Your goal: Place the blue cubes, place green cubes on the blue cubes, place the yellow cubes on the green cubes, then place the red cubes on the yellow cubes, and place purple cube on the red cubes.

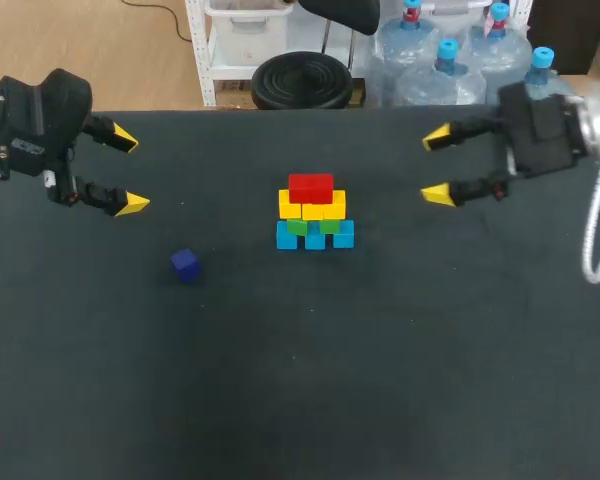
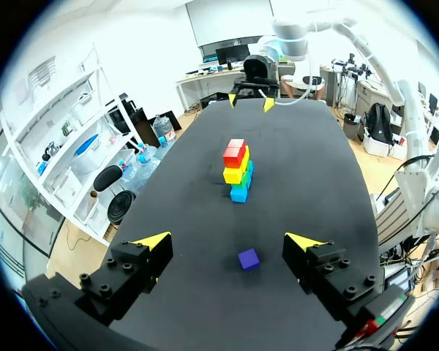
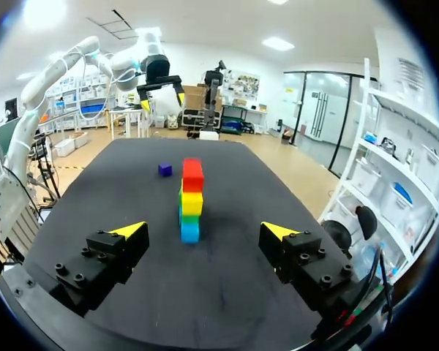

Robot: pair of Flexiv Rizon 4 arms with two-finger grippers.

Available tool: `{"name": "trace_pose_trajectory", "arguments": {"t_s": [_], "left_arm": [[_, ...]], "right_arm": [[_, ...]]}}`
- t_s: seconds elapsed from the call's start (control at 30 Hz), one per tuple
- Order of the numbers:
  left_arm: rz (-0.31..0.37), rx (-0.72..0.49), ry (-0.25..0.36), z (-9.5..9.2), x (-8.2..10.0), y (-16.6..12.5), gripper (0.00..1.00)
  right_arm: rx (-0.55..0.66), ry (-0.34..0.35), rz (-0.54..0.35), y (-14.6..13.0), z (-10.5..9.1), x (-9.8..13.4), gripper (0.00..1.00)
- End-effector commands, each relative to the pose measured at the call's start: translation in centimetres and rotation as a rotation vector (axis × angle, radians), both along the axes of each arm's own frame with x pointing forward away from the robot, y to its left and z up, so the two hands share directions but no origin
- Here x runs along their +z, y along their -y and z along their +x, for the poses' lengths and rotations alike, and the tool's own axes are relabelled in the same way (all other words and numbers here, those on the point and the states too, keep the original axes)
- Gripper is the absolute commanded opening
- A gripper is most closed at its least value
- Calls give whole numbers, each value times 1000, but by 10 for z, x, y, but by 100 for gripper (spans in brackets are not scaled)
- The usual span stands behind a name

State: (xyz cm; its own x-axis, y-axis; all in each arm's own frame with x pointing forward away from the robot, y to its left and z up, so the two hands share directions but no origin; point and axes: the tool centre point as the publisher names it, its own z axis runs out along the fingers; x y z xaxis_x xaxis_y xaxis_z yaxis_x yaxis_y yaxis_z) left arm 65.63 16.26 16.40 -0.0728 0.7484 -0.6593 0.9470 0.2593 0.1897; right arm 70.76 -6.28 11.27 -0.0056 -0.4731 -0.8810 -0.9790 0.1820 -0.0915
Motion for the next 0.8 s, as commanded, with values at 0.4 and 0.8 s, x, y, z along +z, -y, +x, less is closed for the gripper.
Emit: {"name": "trace_pose_trajectory", "arguments": {"t_s": [0.4,0.8], "left_arm": [[-7,-4,6,-1,-2,-1,100],[-17,-35,7,-1,-5,-3,100]], "right_arm": [[-85,49,-24,76,-41,11,100],[-71,37,-31,76,-41,11,100]]}}
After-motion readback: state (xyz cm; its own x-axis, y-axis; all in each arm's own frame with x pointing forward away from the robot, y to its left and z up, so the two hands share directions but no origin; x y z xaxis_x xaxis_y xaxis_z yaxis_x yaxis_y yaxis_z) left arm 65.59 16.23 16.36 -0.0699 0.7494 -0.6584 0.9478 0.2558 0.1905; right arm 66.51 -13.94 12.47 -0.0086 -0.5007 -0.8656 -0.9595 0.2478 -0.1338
